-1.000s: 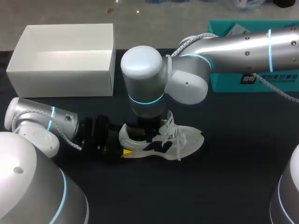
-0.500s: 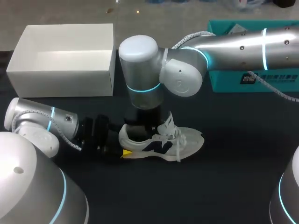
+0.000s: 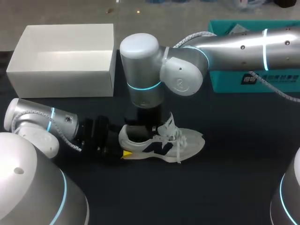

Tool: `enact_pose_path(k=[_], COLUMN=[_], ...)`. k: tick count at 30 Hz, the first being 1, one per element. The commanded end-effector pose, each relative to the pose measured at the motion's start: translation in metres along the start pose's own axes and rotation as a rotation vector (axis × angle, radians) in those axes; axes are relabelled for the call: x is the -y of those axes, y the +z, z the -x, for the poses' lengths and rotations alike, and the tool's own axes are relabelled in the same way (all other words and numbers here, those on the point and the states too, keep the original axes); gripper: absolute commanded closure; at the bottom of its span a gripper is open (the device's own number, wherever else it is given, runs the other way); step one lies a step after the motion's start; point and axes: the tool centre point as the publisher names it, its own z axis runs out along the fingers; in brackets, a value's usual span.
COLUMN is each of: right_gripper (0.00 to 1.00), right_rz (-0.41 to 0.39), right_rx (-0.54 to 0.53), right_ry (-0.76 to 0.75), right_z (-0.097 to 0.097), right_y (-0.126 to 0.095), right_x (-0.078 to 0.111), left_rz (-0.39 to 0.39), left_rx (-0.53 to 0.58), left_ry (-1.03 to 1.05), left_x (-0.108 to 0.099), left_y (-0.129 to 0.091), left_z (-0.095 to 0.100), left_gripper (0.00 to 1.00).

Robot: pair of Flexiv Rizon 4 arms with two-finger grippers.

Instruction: Take the shoe out of the shoebox, open the shoe tongue, remove and reinsert the insole, then place the shoe into the shoebox

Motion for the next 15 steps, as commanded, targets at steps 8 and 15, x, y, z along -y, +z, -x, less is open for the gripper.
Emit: enact_pose_path(k=[8,15], right_gripper=[1.0,1.0], right_rz=[0.041,0.051], right_rx=[0.058,0.079], right_ry=[-0.016,-0.027], right_z=[-0.008,-0.009], right_y=[-0.033,-0.041], right_x=[0.003,0.001], left_rz=[0.0,0.0], left_rx=[0.003,0.003], left_ry=[0.0,0.0], left_x=[-0.003,-0.003], left_y=[0.003,0.003], left_z=[0.001,0.001], left_gripper=[1.0,1.0])
